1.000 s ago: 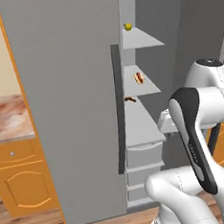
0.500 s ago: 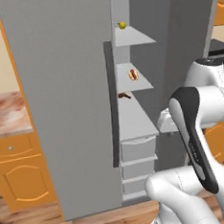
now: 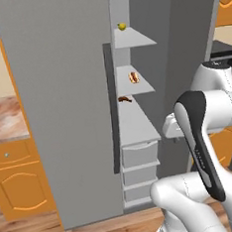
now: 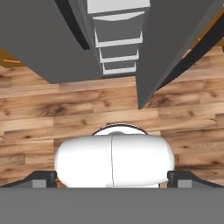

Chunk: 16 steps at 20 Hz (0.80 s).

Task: Store the hot dog in the freezer for long-term storage. Close the freezer door after placing the cooked food.

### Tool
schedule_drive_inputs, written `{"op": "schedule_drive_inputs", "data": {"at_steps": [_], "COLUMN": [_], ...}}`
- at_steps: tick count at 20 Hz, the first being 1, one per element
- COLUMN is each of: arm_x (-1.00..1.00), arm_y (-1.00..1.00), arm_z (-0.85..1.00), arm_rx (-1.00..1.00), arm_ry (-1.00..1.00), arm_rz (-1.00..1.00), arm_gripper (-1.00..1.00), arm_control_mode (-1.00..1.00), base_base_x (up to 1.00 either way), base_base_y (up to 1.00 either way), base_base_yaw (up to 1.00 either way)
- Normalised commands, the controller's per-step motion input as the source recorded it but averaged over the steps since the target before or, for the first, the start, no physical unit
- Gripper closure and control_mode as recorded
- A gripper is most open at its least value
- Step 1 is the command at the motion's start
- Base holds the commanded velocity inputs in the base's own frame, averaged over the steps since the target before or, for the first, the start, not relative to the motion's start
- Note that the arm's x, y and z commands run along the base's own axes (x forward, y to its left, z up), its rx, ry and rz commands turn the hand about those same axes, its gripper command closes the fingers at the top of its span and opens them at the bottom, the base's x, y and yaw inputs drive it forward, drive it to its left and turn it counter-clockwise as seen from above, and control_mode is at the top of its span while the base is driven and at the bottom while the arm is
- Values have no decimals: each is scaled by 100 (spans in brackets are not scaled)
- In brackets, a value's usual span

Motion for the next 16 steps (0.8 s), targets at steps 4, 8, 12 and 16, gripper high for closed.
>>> {"op": "schedule_drive_inputs", "data": {"at_steps": [4,8,12,16], "arm_x": [0,0,0,0], "arm_y": [0,0,0,0], "arm_z": [0,0,0,0], "arm_rx": [0,0,0,0], "arm_ry": [0,0,0,0], "arm_rz": [0,0,0,0], "arm_gripper": [-100,-100,-100,-100], "arm_control_mode": [100,100,100,100], "base_base_x": [5,1,0,0], "base_base_y": [-39,-32,-4,0], "base_base_yaw": [0,0,0,0]}}
